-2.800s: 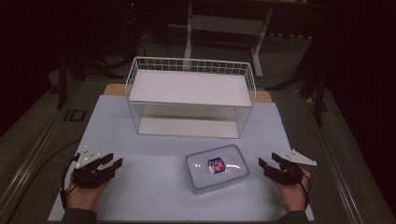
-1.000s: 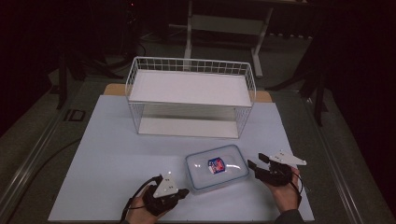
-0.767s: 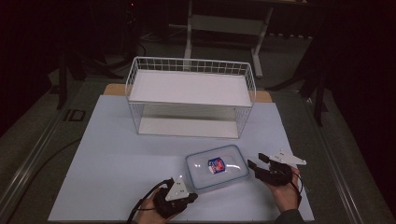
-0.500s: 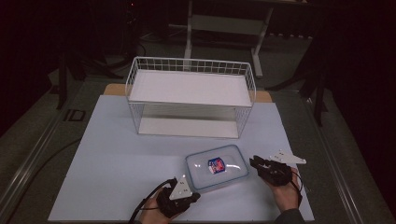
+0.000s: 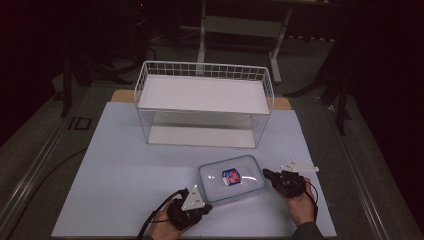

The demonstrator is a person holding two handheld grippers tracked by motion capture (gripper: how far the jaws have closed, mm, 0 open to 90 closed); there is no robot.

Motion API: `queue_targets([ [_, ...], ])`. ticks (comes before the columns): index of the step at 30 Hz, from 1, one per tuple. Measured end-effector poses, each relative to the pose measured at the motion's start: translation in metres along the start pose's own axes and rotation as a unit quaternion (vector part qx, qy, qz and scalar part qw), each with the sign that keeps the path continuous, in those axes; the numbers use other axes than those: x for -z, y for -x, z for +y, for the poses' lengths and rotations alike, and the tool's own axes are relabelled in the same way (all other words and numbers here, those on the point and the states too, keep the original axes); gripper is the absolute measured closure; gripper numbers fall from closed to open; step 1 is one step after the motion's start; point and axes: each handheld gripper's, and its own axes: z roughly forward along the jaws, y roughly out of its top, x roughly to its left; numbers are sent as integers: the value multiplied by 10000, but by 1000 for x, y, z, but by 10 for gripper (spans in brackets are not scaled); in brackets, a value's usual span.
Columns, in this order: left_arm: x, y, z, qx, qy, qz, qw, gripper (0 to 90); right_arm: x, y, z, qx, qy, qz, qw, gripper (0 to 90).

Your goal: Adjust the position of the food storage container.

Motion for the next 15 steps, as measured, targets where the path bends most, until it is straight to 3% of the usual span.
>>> queue_targets([
  [5,2,-3,-2,-22,-51,74,10000,896,-1,-4,1,12,2,84,10000,898],
  [15,13,-20,-9,330,-150,255,9990,896,-12,-24,8,180,-76,264,9995,898],
])
